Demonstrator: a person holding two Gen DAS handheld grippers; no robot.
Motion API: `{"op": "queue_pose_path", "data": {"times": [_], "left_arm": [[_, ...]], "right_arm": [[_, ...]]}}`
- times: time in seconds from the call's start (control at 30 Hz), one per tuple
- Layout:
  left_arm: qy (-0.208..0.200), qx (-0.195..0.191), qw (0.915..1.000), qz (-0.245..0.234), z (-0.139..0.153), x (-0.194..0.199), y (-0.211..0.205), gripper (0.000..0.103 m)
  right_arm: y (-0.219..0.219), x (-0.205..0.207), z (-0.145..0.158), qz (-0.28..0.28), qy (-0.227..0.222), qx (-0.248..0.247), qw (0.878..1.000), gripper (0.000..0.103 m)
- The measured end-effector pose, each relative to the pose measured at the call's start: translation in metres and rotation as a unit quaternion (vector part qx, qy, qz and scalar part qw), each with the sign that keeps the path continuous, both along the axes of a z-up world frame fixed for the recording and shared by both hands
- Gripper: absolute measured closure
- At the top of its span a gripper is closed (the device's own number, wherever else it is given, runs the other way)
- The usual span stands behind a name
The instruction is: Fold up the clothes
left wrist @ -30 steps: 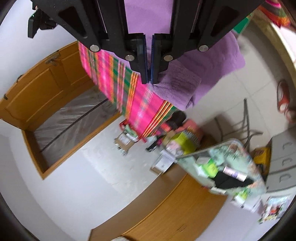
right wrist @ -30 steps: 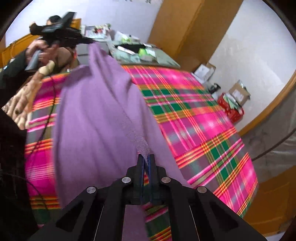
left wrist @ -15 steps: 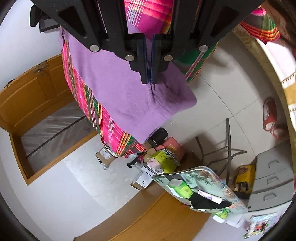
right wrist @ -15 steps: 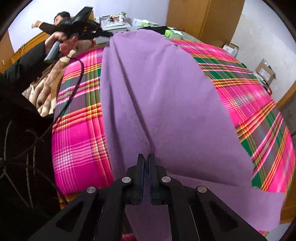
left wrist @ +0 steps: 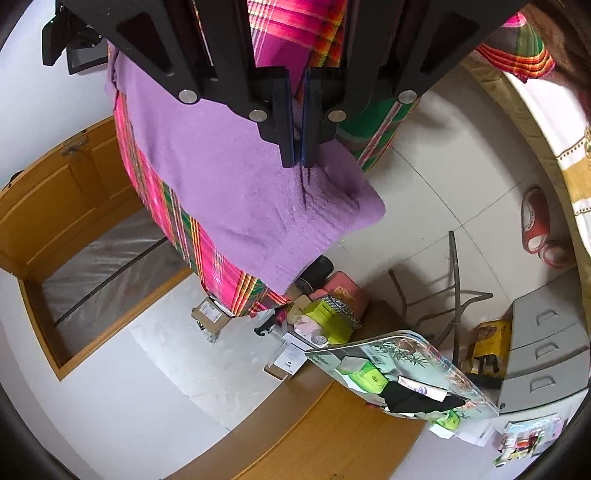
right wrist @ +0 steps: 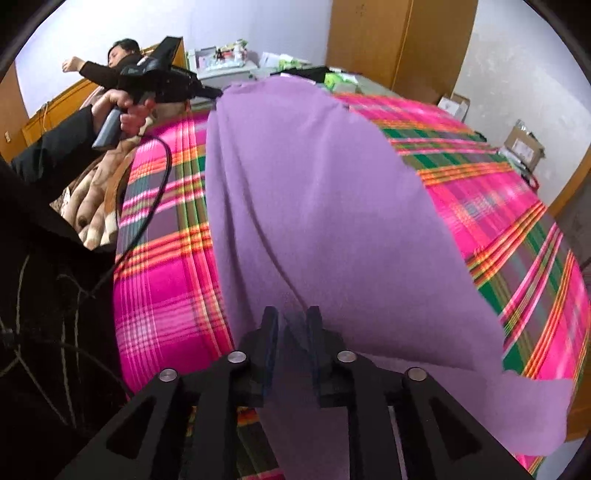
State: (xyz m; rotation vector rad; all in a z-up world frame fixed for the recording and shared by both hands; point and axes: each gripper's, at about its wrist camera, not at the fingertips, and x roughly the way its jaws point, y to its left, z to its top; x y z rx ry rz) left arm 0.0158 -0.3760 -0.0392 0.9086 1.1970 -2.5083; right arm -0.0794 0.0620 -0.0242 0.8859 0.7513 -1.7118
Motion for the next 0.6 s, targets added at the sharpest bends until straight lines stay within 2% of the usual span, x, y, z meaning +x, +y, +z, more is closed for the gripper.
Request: {"op": "queue_pose_path", "data": {"times": [0.2,0.23,0.27,0.3,0.53,0.6], "left_arm": [[-0.01,0.012,0.9997,0.018,-0.002,-0.002,-0.003,0.099],[-0.012,0.006,0.9997,0.018,0.0,-0.003,-0.003,0.1],[-0.012,0.0,0.9998,0.019,0.002,-0.004,-0.002,0.101],[-0.011,-0.005,0.9998,0.018,0.004,-0.005,-0.001,0.102],[0.025,-0.04,0.9988,0.017,0.035,-0.004,0.001,0.102],[0.029,-0.044,0.9985,0.013,0.036,-0.003,-0.001,0.102]], "right_arm": [[-0.011,0.005,-0.002,0.013,-0.004,-0.018,1.0,0.073],[-0.015,0.007,-0.005,0.015,-0.006,-0.015,1.0,0.077],[-0.018,0.007,-0.008,0.017,-0.008,-0.012,1.0,0.093],[-0.019,0.007,-0.007,0.015,-0.007,-0.013,1.0,0.099],[-0.019,0.007,0.005,-0.004,0.003,-0.039,0.999,0.101],[-0.019,0.007,0.007,-0.008,0.003,-0.043,0.999,0.101]]}}
